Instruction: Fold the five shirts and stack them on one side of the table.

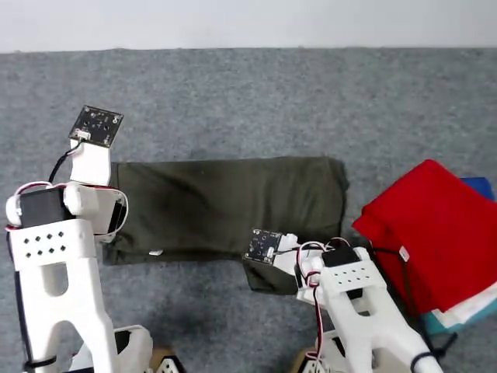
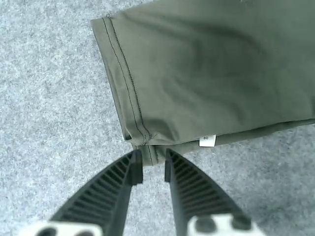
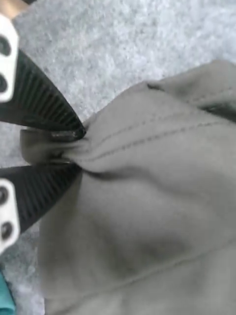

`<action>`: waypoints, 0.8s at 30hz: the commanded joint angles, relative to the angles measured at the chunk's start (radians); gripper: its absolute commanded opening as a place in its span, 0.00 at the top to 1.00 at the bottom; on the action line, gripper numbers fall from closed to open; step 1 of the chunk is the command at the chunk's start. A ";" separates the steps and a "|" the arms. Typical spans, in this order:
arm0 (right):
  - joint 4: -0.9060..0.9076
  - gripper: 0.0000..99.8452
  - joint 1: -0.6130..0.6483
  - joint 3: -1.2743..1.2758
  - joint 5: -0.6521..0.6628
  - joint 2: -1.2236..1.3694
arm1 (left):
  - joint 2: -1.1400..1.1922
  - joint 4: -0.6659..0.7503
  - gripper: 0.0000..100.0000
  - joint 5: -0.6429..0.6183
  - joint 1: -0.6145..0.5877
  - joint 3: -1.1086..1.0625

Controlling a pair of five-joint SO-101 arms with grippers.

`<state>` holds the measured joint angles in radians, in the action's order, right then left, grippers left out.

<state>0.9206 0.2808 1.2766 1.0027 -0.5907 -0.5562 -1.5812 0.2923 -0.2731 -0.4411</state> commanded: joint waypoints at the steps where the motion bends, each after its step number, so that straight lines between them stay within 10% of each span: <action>1: 0.102 0.99 0.005 -0.080 0.005 0.045 | -0.026 0.009 0.91 -0.008 -0.008 0.002; 24: 0.019 0.99 0.004 -0.597 0.005 0.282 | -0.026 0.011 0.91 -0.008 -0.003 0.001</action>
<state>0.9620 0.2854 0.7672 1.0042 -0.3345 -0.5562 -1.5812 0.2938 -0.2731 -0.4457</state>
